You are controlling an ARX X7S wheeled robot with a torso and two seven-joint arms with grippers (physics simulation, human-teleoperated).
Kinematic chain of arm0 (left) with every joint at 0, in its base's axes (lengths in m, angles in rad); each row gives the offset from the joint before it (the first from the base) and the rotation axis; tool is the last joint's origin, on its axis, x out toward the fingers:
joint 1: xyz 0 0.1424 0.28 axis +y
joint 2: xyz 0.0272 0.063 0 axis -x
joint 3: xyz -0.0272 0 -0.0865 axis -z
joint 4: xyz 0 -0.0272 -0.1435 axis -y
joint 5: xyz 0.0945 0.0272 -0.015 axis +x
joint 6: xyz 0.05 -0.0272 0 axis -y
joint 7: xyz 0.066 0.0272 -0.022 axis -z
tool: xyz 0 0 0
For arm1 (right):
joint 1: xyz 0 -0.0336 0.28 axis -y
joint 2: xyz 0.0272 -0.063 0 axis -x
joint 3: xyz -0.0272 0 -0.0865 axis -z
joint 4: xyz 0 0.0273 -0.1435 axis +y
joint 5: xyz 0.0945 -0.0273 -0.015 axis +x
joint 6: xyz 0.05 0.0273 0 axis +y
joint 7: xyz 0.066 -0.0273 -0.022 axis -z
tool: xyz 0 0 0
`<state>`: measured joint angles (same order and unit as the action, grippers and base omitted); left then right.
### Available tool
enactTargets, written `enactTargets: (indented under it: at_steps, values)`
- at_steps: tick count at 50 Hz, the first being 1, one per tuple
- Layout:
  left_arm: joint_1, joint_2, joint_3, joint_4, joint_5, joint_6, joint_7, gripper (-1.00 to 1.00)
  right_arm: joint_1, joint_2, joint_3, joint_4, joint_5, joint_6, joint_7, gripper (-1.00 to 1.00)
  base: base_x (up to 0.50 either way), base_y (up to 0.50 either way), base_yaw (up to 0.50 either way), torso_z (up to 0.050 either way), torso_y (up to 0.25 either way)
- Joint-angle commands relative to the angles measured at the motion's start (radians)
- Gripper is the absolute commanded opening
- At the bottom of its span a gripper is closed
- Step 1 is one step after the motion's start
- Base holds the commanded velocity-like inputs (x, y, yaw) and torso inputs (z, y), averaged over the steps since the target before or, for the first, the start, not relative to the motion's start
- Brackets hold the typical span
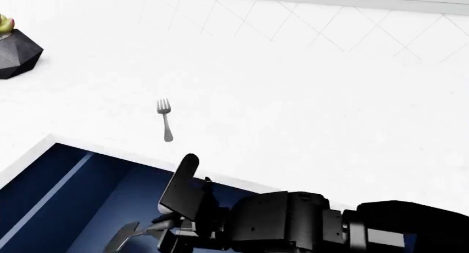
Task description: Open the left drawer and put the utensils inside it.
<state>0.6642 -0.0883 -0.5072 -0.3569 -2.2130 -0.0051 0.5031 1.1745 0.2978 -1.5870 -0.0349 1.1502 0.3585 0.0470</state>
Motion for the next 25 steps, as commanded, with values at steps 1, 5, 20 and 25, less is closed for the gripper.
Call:
enactTargets:
  at_steps: [1, 5, 20, 25]
  values:
    - [-0.004, -0.001, 0.011, 0.01, 0.01, 0.008, 0.0, 1.0, -0.07, -0.098, -0.047, 0.206, -0.101, -0.022, -0.085, -1.0, 0.0, 0.0, 0.0, 0.0, 0.0]
    - [-0.007, -0.005, 0.013, 0.002, 0.009, 0.006, 0.002, 1.0, -0.06, -0.105, -0.069, 0.215, -0.108, 0.011, -0.085, -1.0, 0.0, 0.0, 0.0, 0.0, 0.0]
    - [0.005, -0.003, 0.021, 0.02, 0.012, 0.002, 0.012, 1.0, -0.004, -0.066, -0.082, 0.181, -0.107, 0.057, -0.109, 1.0, 0.0, 0.0, 0.0, 0.0, 0.0]
    - [0.006, -0.003, 0.025, 0.027, 0.015, 0.002, 0.013, 1.0, 0.005, -0.062, -0.081, 0.172, -0.11, 0.062, -0.102, 1.0, 0.0, 0.0, 0.0, 0.0, 0.0]
